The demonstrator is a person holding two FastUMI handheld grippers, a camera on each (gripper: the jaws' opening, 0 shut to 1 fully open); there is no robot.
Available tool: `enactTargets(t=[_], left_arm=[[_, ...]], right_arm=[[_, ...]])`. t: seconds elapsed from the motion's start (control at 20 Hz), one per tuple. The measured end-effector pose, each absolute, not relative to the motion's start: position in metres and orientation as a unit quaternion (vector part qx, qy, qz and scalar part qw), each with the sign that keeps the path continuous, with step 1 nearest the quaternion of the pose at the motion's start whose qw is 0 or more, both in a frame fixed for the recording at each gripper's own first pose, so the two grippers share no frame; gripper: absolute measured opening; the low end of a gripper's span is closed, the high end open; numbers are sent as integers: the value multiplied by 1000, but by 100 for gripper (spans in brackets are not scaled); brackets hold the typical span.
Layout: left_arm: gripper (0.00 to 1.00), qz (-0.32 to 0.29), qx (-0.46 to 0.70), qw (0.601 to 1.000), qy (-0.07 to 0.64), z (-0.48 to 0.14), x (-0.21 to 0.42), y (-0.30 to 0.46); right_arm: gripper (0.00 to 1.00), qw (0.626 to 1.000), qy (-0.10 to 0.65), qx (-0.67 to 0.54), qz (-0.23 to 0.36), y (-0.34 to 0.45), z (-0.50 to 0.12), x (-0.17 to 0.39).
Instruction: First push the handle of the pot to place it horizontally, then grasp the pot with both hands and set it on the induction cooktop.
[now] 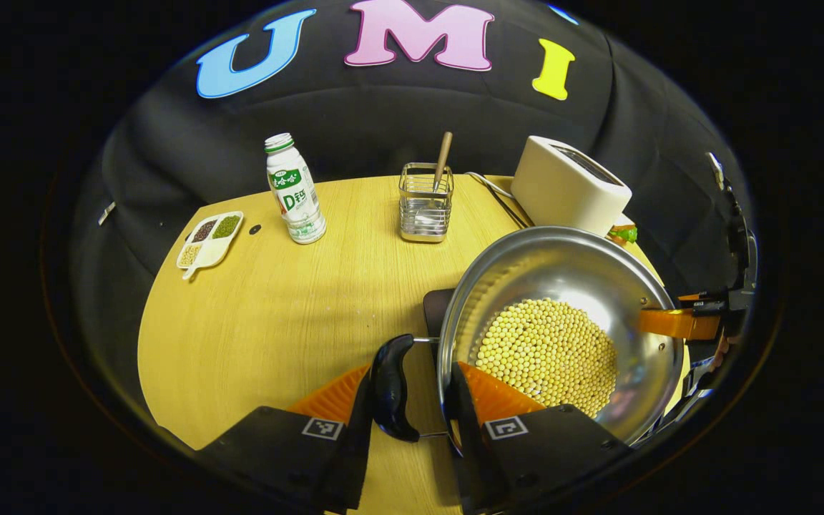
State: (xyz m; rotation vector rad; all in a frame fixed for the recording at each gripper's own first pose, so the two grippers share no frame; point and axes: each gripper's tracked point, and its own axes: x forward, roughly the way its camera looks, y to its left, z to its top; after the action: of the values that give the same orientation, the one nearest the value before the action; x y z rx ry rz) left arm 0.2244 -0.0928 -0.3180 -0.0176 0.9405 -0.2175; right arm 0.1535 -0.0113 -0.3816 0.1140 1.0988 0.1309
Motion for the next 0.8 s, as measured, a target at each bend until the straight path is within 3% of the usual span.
enactTargets(t=[0.35, 0.6, 0.7, 0.8], left_arm=[[58, -111, -6, 883, 456, -314, 227, -91], [67, -117, 0, 879, 462, -317, 227, -95], [78, -116, -11, 881, 459, -315, 228, -99], [93, -112, -20, 882, 458, -312, 225, -98]], right_arm=[[55, 851, 519, 57, 60, -12, -383, 154], [61, 853, 517, 49, 61, -13, -384, 154], [66, 853, 516, 34, 65, -13, -386, 152], [89, 851, 518, 25, 83, -8, -389, 150]])
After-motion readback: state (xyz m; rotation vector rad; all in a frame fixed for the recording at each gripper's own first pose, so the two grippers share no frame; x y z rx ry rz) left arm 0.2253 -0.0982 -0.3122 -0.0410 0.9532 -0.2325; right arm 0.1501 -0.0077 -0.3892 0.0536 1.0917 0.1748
